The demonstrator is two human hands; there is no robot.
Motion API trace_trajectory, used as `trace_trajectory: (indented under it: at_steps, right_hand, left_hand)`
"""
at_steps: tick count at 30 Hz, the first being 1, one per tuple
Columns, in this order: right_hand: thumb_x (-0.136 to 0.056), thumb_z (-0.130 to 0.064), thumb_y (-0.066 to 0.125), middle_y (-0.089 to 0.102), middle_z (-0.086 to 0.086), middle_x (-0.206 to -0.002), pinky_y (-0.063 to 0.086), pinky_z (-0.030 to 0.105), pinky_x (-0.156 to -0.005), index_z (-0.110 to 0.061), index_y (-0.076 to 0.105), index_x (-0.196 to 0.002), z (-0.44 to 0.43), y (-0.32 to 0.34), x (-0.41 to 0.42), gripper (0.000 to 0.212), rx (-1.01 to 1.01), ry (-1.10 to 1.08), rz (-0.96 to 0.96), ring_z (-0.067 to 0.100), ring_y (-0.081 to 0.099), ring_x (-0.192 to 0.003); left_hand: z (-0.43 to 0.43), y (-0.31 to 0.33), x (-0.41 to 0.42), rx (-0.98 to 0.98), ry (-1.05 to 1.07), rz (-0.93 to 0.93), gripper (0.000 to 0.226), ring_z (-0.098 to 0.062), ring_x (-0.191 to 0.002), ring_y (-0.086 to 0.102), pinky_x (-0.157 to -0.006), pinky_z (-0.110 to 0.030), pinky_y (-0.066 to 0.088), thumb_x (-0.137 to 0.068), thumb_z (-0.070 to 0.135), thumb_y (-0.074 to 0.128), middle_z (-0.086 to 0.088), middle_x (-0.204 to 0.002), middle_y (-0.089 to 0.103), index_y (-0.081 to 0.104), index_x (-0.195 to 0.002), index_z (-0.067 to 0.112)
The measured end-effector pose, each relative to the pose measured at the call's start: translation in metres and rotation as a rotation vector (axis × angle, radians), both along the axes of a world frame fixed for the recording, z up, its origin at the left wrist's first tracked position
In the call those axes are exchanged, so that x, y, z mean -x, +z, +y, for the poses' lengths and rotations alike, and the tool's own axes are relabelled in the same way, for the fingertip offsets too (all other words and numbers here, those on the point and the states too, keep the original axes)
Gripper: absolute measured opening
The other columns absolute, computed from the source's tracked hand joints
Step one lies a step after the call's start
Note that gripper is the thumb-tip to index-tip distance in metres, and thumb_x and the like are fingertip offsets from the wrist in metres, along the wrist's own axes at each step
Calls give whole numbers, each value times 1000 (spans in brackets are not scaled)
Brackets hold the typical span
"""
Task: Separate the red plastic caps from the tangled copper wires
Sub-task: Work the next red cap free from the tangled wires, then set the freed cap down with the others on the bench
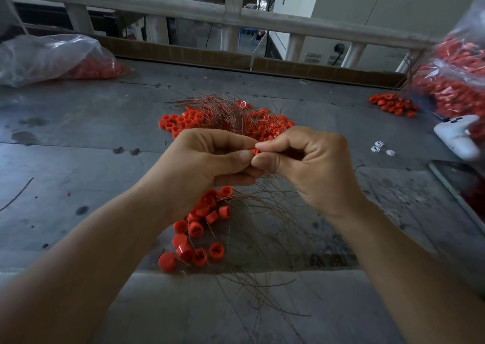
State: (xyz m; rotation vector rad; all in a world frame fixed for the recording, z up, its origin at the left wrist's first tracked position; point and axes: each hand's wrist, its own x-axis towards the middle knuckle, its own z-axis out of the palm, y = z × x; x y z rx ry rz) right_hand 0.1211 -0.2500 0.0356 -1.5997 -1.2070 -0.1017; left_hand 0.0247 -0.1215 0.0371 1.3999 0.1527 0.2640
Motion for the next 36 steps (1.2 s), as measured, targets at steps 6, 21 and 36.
trace_trajectory:
  at_steps: [6,21,36]
  right_hand:
    - [-70,-35,62,59,-10,-80,51,22,-72,-36,61,-96,-2,5,-3,26,179,169,89,6,60,-79]
    - [-85,-14,54,44,-16,-79,39,9,-65,-21,50,-79,0,-1,4,10,296,48,-129,-2,46,-72]
    - [-68,-40,62,55,-8,-81,44,12,-61,-31,60,-82,0,5,6,16,184,129,165,-1,55,-70]
  left_hand:
    - [6,3,3,64,-132,3,26,-16,-64,69,-55,-20,55,-62,9,62,-10,-72,71,71,-87,11]
    - [-9,-3,3,-259,-43,-159,51,-17,-66,70,-59,-21,54,-66,27,64,-7,-75,72,47,-114,32]
    - [-1,-1,2,-7,-91,-89,46,-21,-62,68,-53,-23,53,-69,30,66,-11,-75,70,56,-110,14]
